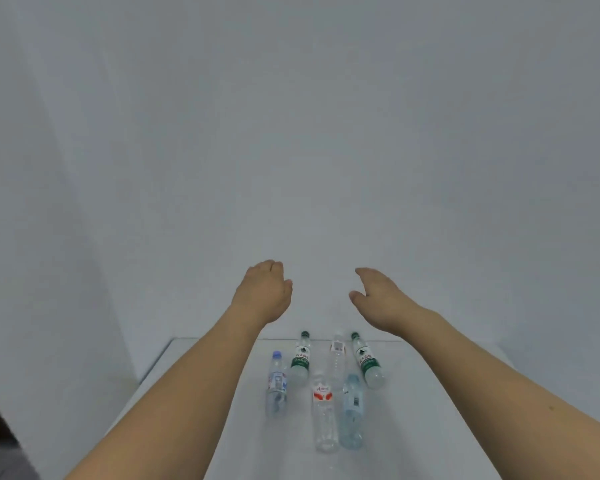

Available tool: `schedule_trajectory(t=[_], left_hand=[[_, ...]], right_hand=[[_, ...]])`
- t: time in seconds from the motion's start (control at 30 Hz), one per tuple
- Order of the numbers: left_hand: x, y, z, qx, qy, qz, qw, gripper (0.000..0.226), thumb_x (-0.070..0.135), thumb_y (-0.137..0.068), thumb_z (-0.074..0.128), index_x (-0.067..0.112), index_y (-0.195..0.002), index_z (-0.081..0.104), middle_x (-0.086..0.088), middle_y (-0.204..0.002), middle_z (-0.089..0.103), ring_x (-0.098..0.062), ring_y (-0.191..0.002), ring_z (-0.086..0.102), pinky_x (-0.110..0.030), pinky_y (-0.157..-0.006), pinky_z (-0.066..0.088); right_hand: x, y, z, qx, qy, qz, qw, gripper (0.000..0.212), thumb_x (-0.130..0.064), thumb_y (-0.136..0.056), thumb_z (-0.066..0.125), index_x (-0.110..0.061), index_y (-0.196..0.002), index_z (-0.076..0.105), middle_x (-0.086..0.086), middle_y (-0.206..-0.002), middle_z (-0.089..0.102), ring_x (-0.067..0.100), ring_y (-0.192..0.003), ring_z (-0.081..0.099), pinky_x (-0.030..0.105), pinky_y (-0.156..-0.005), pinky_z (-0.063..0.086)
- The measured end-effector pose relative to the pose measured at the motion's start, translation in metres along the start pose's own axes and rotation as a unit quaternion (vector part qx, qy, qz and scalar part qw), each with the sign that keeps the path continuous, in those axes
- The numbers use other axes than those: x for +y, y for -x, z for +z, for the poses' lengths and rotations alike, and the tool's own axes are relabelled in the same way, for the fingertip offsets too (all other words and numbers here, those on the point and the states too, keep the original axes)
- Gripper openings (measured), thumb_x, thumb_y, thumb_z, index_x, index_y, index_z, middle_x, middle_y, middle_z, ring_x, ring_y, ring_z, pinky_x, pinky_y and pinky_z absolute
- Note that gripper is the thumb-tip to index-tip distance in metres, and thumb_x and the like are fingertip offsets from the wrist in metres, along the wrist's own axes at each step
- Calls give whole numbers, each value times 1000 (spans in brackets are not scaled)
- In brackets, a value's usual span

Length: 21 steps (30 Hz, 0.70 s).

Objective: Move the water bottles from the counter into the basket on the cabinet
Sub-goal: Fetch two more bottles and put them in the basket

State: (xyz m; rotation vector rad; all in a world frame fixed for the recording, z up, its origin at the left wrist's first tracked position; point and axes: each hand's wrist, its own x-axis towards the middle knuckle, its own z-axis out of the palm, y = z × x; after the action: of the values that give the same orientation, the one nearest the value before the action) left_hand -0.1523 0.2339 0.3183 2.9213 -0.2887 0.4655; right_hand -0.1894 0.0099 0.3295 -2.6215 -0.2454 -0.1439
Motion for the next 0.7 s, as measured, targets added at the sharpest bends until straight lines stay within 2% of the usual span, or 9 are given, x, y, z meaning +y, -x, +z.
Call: schedule_trajectory(t=[0.17,0.3,0.43,0.53,0.6,0.7], left_hand=[[-9,-22,21,-14,19,7,1000,50,28,-105,35,-1,-146,34,-18,-150,38,-31,-136,35,-36,-112,23],[-6,-49,58,-43,71,-14,996,50,29,-104,37,0,-144,35,-18,-147,41,-31,-133,39,-37,-107,31],[9,-73,112,-122,104,-51,986,51,31,-102,39,3,-144,33,-18,-143,43,-33,-125,47,-39,-97,40],[16,-89,160,-186,103,-71,974,52,32,-101,39,4,-144,33,-17,-140,47,-33,-121,52,-39,-94,44],[17,-96,193,-225,90,-88,966,49,32,-99,40,5,-139,37,-15,-130,53,-30,-109,57,-39,-88,48],[14,-102,246,-282,69,-131,948,52,31,-96,40,7,-142,36,-7,-117,56,-24,-96,57,-38,-91,47]], right_hand=[[13,-25,12,-11,9,24,1000,57,-26,-101,38,-5,-151,19,10,-159,20,24,-146,15,35,-118,12],[45,-39,29,-29,8,66,997,57,-25,-101,38,-7,-151,19,9,-159,20,24,-146,17,35,-117,13],[93,-58,58,-71,-5,118,990,59,-27,-101,38,-9,-153,16,7,-161,17,23,-147,16,35,-117,14],[132,-79,88,-100,-39,167,980,60,-29,-99,40,-9,-152,19,9,-159,21,26,-144,23,36,-113,21],[156,-96,113,-113,-67,200,971,54,-29,-97,43,-7,-145,32,12,-151,36,30,-135,37,37,-104,32],[188,-120,162,-146,-100,244,953,41,-25,-92,45,-7,-129,46,15,-124,55,27,-103,56,34,-81,46]])
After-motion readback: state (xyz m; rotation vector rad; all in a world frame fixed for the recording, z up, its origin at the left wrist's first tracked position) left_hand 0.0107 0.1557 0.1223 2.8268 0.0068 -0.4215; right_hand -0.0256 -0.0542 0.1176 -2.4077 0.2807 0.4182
